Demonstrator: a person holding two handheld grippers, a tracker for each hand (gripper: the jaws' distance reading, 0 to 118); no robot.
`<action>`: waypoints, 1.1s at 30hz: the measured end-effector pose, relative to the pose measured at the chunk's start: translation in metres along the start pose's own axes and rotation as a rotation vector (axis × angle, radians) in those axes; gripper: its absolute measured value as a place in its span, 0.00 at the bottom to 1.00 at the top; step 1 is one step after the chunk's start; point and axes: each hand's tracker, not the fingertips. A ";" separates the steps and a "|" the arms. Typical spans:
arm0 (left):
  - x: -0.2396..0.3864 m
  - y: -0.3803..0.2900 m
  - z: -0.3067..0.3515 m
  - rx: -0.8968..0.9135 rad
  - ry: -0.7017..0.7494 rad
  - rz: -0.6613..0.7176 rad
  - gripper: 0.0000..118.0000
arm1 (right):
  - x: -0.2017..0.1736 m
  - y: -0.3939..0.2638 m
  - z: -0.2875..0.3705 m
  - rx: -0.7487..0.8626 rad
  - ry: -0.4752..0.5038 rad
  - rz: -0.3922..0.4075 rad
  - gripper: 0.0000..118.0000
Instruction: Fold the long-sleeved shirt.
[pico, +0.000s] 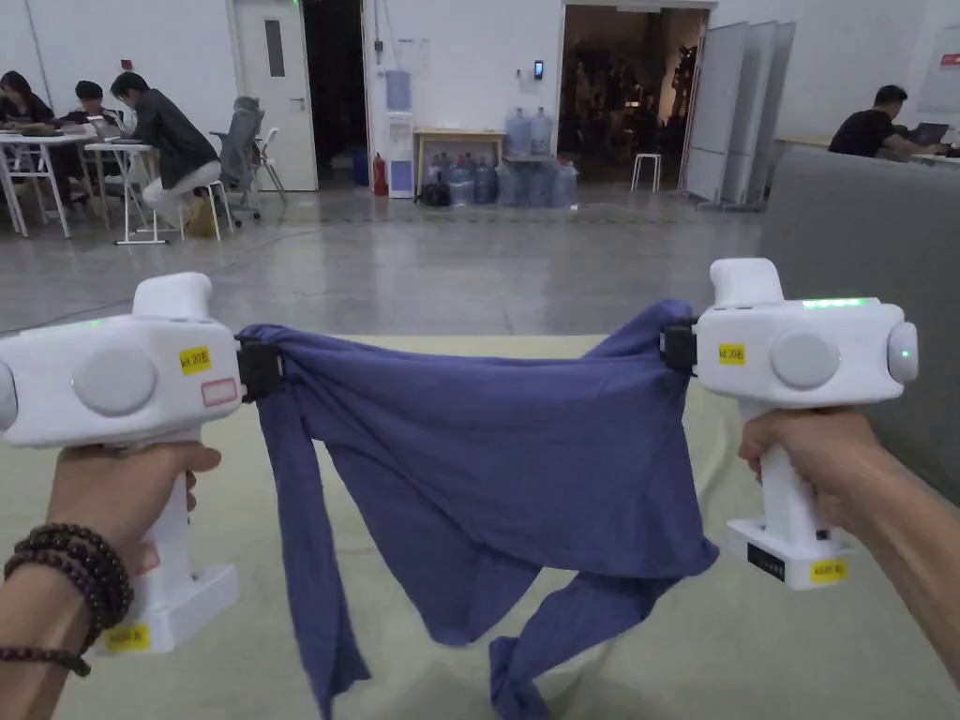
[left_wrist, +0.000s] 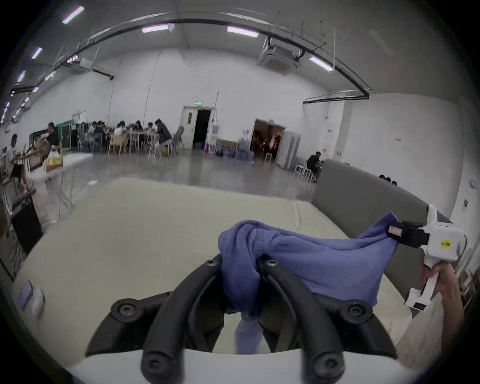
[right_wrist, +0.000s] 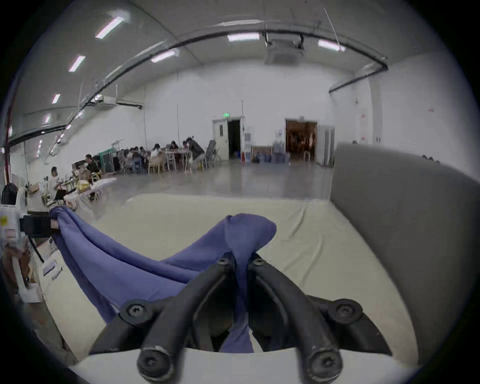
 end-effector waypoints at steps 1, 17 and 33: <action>0.003 0.020 -0.003 0.024 0.021 -0.016 0.11 | -0.005 0.019 0.000 0.007 0.003 -0.007 0.03; 0.007 0.095 -0.043 0.047 0.066 -0.048 0.11 | -0.018 0.104 -0.037 0.095 -0.045 0.017 0.03; -0.036 -0.160 -0.074 -0.294 0.032 -0.011 0.11 | -0.010 -0.165 -0.065 -0.281 0.005 -0.061 0.03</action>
